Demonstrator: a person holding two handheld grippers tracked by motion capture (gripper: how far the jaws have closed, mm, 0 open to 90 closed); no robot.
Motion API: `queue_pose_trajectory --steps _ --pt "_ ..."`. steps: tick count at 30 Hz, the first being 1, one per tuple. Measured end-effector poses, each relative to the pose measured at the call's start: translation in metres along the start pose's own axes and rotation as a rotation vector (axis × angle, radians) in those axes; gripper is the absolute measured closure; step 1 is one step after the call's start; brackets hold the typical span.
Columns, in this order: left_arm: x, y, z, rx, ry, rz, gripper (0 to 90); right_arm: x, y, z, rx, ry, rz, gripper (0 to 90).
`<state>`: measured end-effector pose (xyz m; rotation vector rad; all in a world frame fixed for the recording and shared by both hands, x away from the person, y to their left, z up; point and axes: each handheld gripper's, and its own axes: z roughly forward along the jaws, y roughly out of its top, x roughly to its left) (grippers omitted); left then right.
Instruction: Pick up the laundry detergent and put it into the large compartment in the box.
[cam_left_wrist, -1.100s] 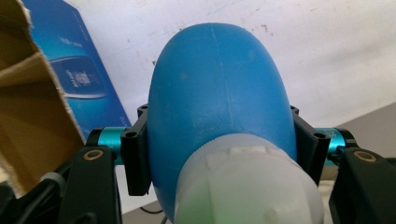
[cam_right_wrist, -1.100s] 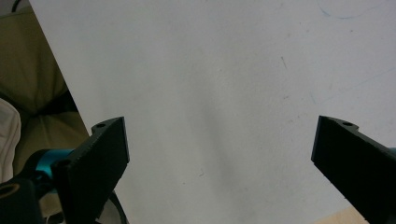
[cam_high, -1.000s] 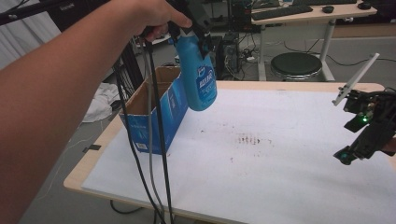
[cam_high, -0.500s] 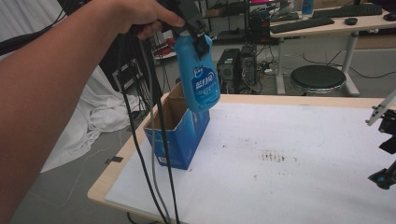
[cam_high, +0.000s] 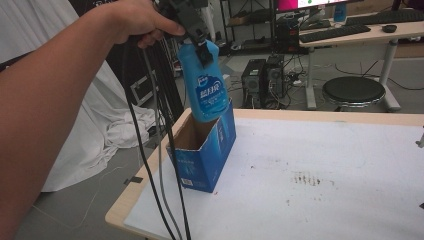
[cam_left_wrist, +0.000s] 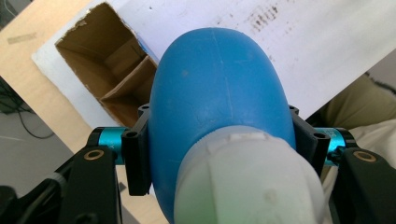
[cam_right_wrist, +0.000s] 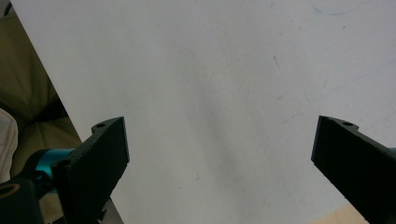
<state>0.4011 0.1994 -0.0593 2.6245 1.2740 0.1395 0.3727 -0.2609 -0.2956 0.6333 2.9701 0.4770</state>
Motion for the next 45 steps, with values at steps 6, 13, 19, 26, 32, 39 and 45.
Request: queue_pose_trajectory --steps 6,13,19,26,32,39,45 --pt "0.009 -0.006 0.003 0.004 0.009 0.065 37.5 -0.002 0.000 0.001 0.006 -0.002 0.015 3.2" --pt "0.020 -0.015 0.005 0.008 0.013 0.144 37.6 -0.004 0.000 0.002 0.006 -0.005 0.031 3.2" --pt "0.028 -0.022 0.011 0.023 0.025 0.203 37.6 -0.006 0.000 0.003 0.010 -0.006 0.037 3.2" --pt "0.035 -0.032 0.026 0.035 0.038 0.231 37.6 -0.006 0.001 0.005 0.017 -0.004 0.042 3.2" --pt "0.038 -0.036 0.036 0.042 0.029 0.235 37.7 -0.004 0.003 0.007 0.029 -0.006 0.034 3.2" --pt "0.044 -0.037 0.067 0.087 0.019 0.263 37.7 -0.005 0.004 0.009 0.028 -0.004 0.042 3.2" --pt "0.053 -0.039 0.088 0.102 0.014 0.264 37.7 -0.007 0.003 0.013 0.034 0.002 0.051 3.2"
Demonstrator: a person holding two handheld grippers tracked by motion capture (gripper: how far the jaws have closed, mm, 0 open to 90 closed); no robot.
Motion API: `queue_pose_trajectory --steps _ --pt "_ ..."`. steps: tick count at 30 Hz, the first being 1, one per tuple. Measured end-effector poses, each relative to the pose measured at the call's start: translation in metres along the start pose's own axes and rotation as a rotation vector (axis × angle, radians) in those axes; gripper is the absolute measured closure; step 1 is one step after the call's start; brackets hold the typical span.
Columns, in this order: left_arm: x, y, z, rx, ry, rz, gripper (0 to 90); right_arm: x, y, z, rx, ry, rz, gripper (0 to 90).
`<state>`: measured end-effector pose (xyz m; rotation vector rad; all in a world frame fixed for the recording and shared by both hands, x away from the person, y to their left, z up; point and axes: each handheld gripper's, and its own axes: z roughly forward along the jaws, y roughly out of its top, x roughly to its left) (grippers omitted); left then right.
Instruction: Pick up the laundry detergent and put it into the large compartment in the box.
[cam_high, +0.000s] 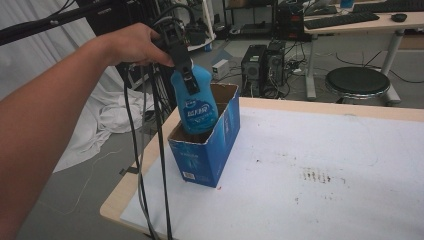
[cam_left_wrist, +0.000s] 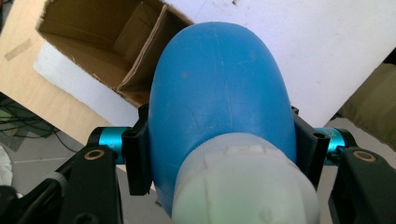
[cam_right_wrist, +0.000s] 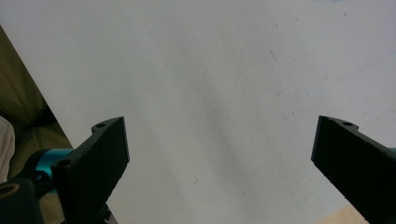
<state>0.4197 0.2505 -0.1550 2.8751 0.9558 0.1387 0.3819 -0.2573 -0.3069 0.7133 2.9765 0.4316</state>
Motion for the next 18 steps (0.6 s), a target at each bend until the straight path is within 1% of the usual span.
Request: queue_pose_trajectory --steps 5,10,11,15,18 --pt "0.004 -0.002 0.018 0.009 -0.010 0.010 37.7 -0.002 0.000 0.006 0.008 0.007 0.004 3.2" --pt "0.006 -0.004 0.038 0.009 -0.014 0.020 37.7 -0.004 0.002 0.009 0.014 0.008 0.009 3.2" --pt "0.006 -0.005 0.042 0.013 -0.017 0.018 37.7 -0.004 0.002 0.009 0.014 0.010 0.011 3.2" --pt "0.006 -0.005 0.058 0.034 -0.031 0.038 37.6 -0.004 0.004 0.011 0.018 0.009 0.008 3.2" --pt "0.007 -0.007 0.070 0.042 -0.034 0.044 37.7 -0.004 0.004 0.013 0.022 0.012 0.015 3.2"
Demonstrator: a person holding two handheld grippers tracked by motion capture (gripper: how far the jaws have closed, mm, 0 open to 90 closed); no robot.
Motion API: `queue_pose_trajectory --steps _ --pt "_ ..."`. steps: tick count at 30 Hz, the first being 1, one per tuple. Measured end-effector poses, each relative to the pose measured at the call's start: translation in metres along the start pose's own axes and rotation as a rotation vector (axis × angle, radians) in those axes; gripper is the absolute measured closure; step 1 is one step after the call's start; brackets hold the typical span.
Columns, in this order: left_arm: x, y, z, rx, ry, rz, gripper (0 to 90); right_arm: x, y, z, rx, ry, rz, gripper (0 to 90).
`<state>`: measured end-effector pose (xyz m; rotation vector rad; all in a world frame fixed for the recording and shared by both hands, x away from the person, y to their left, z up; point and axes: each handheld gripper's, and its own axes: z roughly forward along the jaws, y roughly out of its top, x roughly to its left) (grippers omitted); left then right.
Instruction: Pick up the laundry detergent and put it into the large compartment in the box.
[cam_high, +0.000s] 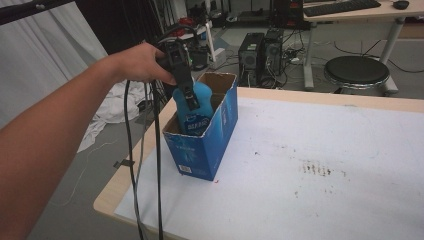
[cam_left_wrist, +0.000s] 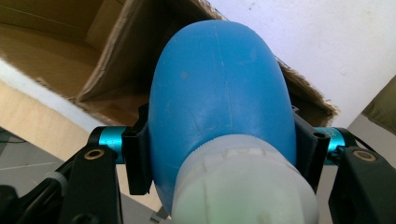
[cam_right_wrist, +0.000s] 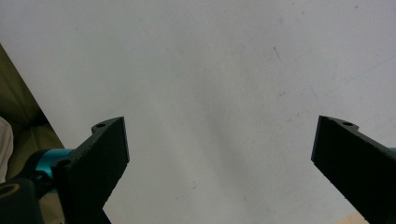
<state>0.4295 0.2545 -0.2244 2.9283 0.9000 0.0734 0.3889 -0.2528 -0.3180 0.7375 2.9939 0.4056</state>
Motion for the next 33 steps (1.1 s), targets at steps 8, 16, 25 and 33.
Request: queue_pose_trajectory --steps 8,16,25,33 --pt "0.003 -0.001 0.023 0.012 -0.007 -0.004 37.6 -0.002 0.001 0.003 0.006 0.003 0.008 3.1" --pt "0.004 -0.003 0.041 0.026 -0.024 -0.009 37.6 -0.002 0.003 0.006 0.014 0.004 0.007 3.2" --pt "0.007 -0.005 0.052 0.039 -0.036 -0.026 37.6 -0.001 0.004 0.008 0.017 0.008 0.004 3.1" --pt "0.010 -0.005 0.054 0.034 -0.053 -0.034 37.4 -0.002 0.003 0.008 0.019 0.008 0.012 3.2"
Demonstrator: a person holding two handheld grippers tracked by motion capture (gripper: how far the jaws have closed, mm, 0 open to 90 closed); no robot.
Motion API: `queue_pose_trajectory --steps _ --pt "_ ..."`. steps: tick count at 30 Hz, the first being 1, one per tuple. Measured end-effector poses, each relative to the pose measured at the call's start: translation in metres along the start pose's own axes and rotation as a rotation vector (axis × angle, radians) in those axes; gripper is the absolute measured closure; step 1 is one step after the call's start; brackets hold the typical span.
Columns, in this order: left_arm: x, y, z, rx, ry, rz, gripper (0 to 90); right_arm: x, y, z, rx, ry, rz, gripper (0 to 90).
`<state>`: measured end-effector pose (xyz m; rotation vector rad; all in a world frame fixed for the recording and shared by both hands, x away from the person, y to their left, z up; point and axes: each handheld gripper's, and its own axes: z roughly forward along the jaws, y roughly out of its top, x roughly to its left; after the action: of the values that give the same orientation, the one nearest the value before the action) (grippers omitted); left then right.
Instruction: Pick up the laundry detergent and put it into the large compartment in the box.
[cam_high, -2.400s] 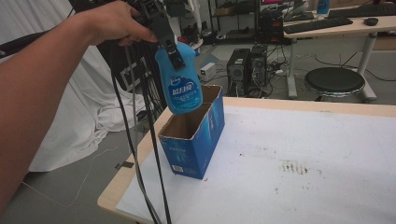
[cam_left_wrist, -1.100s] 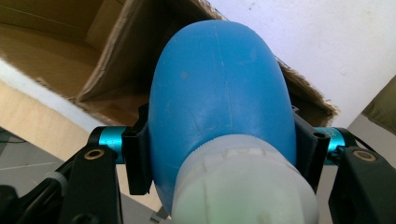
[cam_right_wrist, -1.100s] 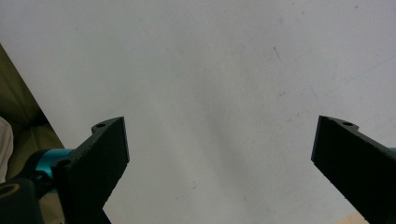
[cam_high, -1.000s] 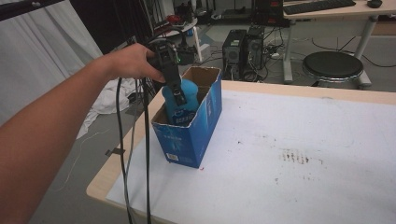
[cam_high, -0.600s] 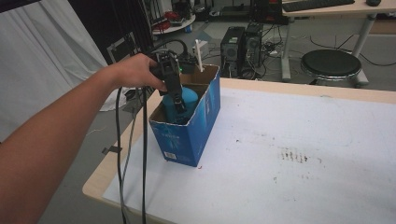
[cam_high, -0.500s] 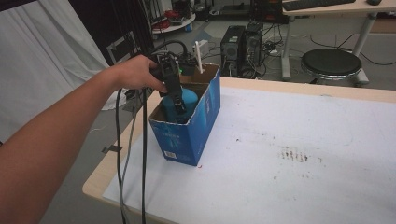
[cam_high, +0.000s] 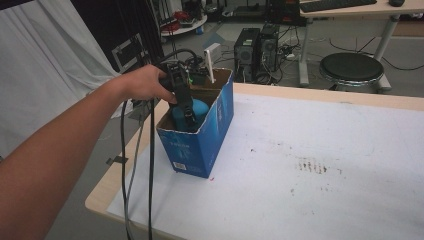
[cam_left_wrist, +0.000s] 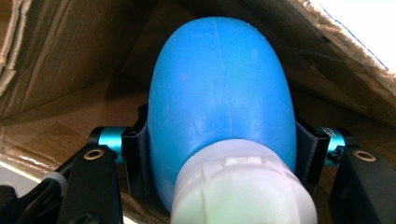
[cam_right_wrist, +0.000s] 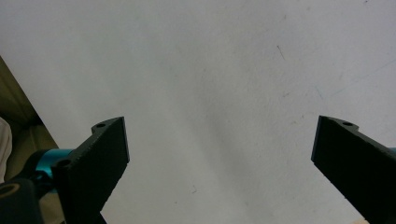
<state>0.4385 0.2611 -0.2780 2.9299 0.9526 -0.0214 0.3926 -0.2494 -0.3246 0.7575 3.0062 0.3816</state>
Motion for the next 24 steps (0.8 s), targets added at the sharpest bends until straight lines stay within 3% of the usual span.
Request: queue_pose_trajectory --steps 8,10,19,24 --pt "0.003 0.000 -0.001 -0.006 -0.026 -0.039 37.1 0.001 0.002 0.002 0.004 0.000 -0.011 3.2" --pt "0.004 0.000 -0.004 -0.018 -0.037 -0.062 32.3 0.001 0.001 0.002 0.002 0.000 -0.012 3.2" --pt "0.005 -0.008 -0.020 -0.085 -0.039 -0.104 26.9 0.002 0.001 0.001 -0.002 -0.002 -0.011 3.2" --pt "0.003 -0.013 -0.038 -0.116 -0.024 -0.123 24.4 0.004 0.001 -0.001 -0.004 -0.004 -0.011 3.2"
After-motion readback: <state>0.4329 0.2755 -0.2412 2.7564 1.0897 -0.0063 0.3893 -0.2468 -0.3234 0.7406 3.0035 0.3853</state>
